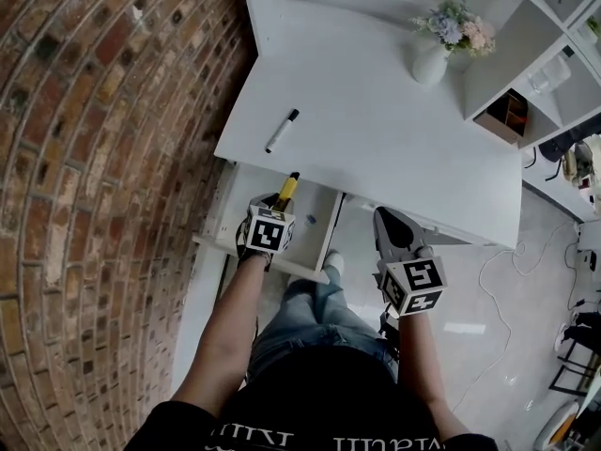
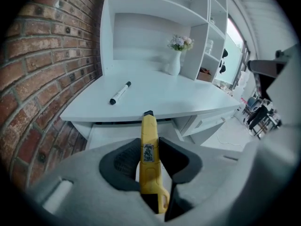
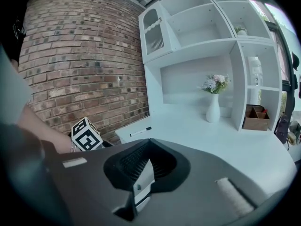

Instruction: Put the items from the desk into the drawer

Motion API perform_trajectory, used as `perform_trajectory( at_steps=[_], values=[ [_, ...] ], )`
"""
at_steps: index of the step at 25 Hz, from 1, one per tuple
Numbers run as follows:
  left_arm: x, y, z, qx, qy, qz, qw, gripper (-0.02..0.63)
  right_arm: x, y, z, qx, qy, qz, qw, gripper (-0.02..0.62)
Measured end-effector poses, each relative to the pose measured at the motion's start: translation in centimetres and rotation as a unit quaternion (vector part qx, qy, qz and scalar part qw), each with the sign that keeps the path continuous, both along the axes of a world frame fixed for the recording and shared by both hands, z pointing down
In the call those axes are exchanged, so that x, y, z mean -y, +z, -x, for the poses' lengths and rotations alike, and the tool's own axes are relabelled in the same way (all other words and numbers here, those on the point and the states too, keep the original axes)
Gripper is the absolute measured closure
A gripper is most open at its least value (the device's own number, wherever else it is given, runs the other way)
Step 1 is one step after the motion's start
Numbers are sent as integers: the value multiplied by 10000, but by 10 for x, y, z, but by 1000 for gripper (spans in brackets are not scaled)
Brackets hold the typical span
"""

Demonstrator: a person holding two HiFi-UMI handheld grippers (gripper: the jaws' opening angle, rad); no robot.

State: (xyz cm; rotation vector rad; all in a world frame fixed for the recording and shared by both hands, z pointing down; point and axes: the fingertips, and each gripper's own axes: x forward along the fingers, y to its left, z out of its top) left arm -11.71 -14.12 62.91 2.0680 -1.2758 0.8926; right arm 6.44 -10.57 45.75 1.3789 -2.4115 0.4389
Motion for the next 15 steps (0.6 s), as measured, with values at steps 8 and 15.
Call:
perform_trajectory(
  at_steps=[8,15],
  values=[
    [-19,23,7,-16,31,260,9997,486,-6,14,8,-66,24,153,9999,597],
    [-18,54,1,9,137,575,9982,486,-9,31,-1,-164,136,325,9992,595]
  ],
)
